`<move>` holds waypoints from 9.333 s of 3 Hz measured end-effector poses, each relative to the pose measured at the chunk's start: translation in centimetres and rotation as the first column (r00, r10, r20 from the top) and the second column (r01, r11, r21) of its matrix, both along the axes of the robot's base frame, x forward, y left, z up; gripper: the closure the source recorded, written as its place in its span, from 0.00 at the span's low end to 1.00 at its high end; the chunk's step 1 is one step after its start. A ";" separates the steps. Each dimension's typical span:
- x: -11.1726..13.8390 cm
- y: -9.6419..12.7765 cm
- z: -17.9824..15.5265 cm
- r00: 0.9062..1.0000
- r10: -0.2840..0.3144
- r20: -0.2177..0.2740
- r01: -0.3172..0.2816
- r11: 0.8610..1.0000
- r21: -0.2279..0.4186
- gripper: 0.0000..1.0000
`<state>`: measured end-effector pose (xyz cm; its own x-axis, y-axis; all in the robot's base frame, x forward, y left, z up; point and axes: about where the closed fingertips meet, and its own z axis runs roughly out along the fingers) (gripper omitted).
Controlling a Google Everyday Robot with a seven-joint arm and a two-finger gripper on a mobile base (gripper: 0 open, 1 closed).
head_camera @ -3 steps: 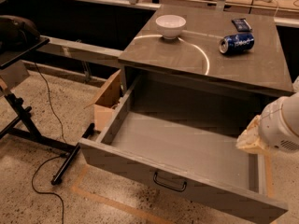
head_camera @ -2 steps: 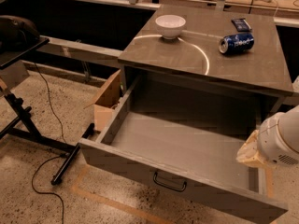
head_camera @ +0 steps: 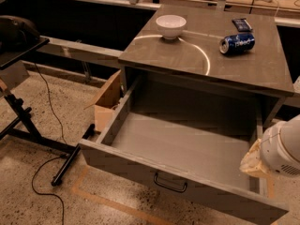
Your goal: Close top drawer
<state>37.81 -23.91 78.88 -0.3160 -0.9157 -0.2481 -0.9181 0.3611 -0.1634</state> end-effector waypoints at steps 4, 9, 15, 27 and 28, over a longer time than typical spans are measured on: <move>-7.1 2.9 -6.0 0.994 0.004 -0.112 -0.004 1.000 0.004 1.00; -4.9 0.6 -8.9 0.998 0.039 0.050 -0.040 0.999 0.009 1.00; 10.2 4.7 -9.8 0.918 0.124 0.377 -0.113 0.992 -0.049 1.00; 25.9 -0.1 -13.2 0.825 0.190 0.533 -0.031 0.955 -0.294 1.00; 22.2 -0.8 -13.7 0.864 0.138 0.485 0.004 0.960 -0.280 1.00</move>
Offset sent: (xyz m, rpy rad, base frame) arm -0.0631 0.0197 -0.0522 -0.0034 0.1600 -0.0175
